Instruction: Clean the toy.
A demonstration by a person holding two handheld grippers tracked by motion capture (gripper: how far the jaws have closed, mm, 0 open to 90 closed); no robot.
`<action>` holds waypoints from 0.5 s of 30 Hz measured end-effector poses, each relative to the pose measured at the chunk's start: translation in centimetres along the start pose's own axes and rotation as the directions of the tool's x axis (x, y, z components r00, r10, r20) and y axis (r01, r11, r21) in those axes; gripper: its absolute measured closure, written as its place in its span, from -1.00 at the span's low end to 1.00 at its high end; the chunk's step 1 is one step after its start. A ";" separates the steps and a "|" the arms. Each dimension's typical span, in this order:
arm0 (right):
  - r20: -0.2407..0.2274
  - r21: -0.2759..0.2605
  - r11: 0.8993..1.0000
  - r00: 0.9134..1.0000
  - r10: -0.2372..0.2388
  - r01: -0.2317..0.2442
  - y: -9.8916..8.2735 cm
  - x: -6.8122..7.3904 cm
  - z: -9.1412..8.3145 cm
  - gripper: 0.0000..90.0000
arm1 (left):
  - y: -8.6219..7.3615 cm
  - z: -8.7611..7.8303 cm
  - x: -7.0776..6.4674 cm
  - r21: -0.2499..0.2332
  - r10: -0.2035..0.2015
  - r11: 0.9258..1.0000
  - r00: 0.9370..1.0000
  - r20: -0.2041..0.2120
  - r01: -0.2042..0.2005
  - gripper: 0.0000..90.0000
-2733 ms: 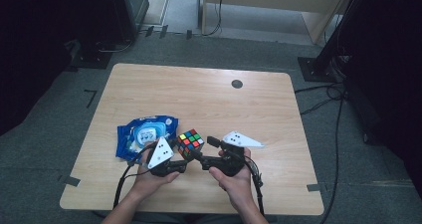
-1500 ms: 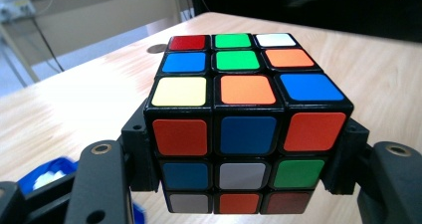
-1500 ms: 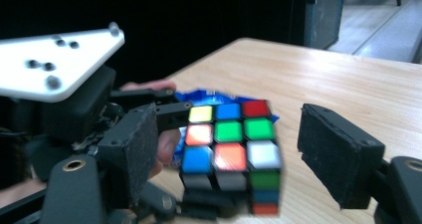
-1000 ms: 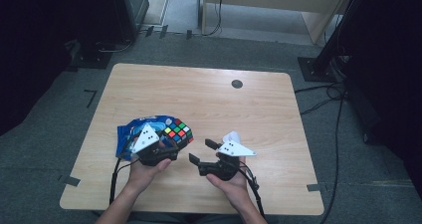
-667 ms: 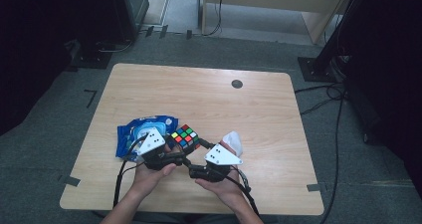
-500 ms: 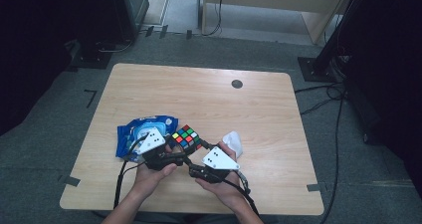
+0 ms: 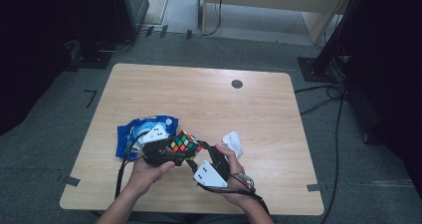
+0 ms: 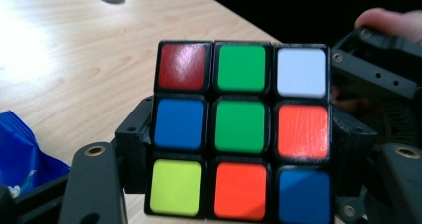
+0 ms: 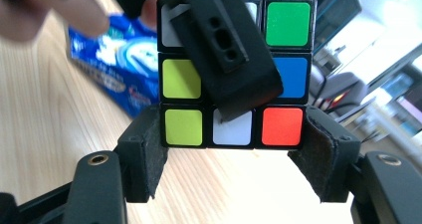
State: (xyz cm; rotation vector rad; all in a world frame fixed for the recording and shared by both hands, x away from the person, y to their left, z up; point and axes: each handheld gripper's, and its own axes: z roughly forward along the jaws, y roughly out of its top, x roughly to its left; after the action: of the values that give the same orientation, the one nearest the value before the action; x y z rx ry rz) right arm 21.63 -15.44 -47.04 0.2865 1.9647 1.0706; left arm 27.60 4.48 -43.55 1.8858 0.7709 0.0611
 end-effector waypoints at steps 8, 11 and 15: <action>-0.012 0.020 0.999 0.999 0.034 -0.034 0.0 -0.1 0.1 -0.26 | -0.1 -0.2 0.0 -0.021 0.023 1.000 1.000 -0.001 -0.023 -0.24; -0.035 0.009 0.983 0.982 0.183 -0.183 -0.2 -0.7 0.0 -0.30 | -0.3 -0.7 0.6 -0.094 -0.014 0.995 1.000 -0.018 0.012 -0.24; -0.090 0.018 0.918 0.914 0.396 -0.396 -1.0 -1.5 0.1 -0.23 | -0.5 -1.8 1.3 -0.217 -0.047 0.975 0.998 -0.043 0.036 -0.24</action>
State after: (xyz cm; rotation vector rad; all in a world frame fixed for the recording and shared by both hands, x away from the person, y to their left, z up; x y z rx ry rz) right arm 22.82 -16.86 -46.99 0.6694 2.0377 1.3602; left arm 27.69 6.73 -43.54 1.6661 0.8032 0.1587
